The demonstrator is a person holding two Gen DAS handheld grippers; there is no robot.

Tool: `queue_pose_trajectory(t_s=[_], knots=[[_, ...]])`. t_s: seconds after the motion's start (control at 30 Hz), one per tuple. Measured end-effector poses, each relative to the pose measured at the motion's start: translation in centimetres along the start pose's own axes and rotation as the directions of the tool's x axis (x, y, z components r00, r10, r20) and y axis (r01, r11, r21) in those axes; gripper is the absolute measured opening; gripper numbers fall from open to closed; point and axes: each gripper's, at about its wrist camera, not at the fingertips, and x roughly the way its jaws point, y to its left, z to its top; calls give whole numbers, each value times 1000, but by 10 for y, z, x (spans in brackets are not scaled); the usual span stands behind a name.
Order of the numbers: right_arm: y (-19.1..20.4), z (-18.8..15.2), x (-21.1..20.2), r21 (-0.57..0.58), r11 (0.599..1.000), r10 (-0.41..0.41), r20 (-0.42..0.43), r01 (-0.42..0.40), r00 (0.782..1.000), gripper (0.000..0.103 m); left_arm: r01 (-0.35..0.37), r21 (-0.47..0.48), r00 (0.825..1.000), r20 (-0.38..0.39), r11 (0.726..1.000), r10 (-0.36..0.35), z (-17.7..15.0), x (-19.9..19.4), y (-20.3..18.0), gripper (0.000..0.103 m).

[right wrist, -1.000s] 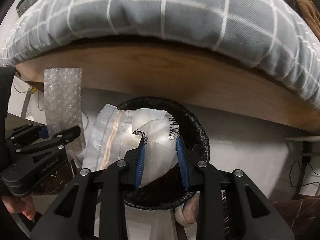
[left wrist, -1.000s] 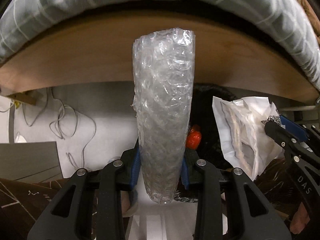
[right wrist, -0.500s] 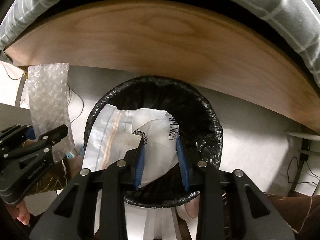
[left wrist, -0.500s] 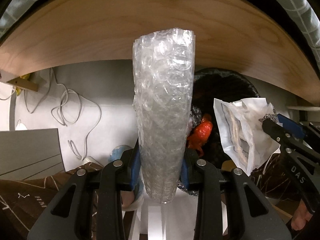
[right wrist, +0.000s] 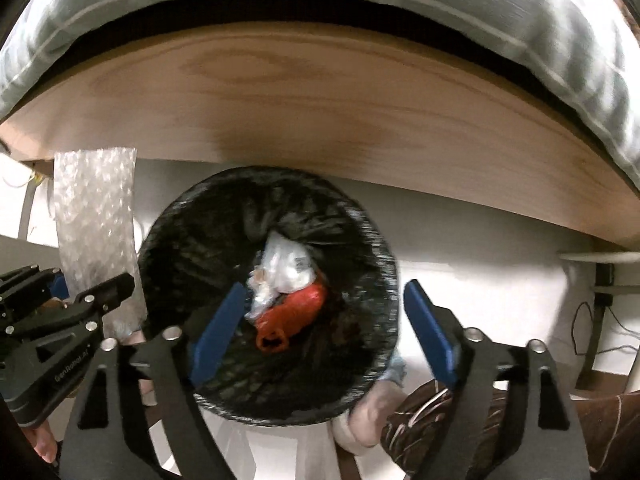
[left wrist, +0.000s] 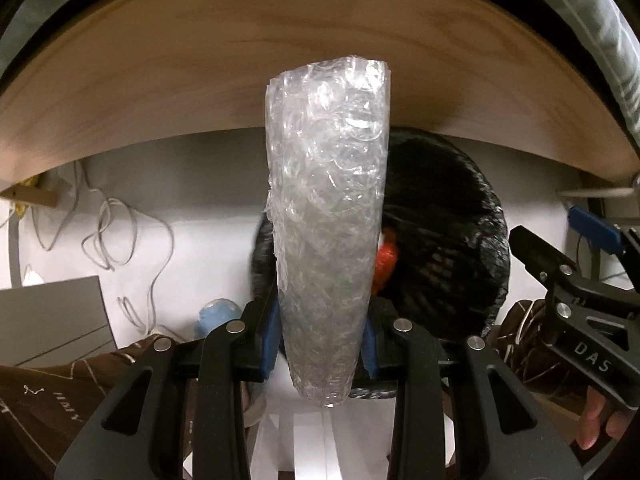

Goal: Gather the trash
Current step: 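Open the right tool over the bin while the left tool releases the bubble wrap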

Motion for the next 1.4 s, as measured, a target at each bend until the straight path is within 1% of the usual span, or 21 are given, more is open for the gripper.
queue_pose_trajectory(t_s=[0.13, 0.2, 0.5, 0.7, 0.8, 0.83, 0.87, 0.93, 1.0, 1.07, 1.17, 1.2, 1.23, 1.3, 1.33, 1.4], knots=[[-25, -7, 1, 43, 999, -22, 2, 22, 1000, 91, 18, 27, 1000, -9, 999, -18, 5, 5, -24, 32], [-36, -10, 2, 62, 998, -32, -2, 33, 999, 93, 21, 47, 1000, -13, 999, -21, 7, 8, -38, 31], [-99, -29, 8, 202, 977, -66, -9, 66, 998, 93, 32, 140, 999, -27, 990, -28, 9, 16, -90, 31], [-114, -36, 11, 246, 966, -78, -14, 80, 997, 93, 37, 178, 999, -32, 983, -32, 0, 18, -111, 31], [-114, -37, 12, 251, 965, -80, -13, 80, 997, 93, 26, 199, 999, -31, 980, -20, -4, 19, -116, 32], [-114, -37, 12, 251, 965, -80, -12, 80, 997, 93, 10, 203, 1000, -21, 979, -6, -4, 19, -116, 33], [-114, -37, 12, 250, 965, -79, -10, 79, 997, 93, -3, 202, 1000, -6, 979, 5, -3, 17, -115, 35], [-111, -35, 11, 244, 966, -85, -6, 84, 996, 93, -20, 203, 1000, 17, 979, 17, -3, 13, -114, 55], [-108, -35, 9, 232, 968, -94, 3, 90, 996, 93, -30, 199, 999, 36, 980, 23, -2, 9, -111, 63], [-107, -33, 5, 227, 970, -96, 11, 91, 995, 93, -44, 204, 998, 51, 978, 34, 0, 8, -110, 68], [-105, -31, 0, 226, 970, -97, 28, 88, 995, 93, -75, 203, 995, 84, 976, 59, 1, 2, -108, 82], [-104, -30, -3, 227, 970, -94, 38, 83, 995, 93, -96, 198, 992, 97, 975, 78, 2, 0, -105, 89], [-103, -28, -8, 228, 971, -90, 50, 76, 995, 93, -116, 189, 988, 120, 975, 94, 3, -3, -102, 91], [-102, -24, -17, 232, 971, -77, 77, 57, 994, 93, -119, 171, 985, 147, 978, 94, 6, -13, -97, 92], [-101, -21, -25, 233, 971, -71, 101, 46, 992, 93, -119, 167, 984, 154, 979, 93, 8, -17, -94, 95], [-97, -16, -38, 233, 972, -66, 138, 32, 988, 93, -148, 164, 974, 192, 975, 116, 10, -26, -91, 97]])
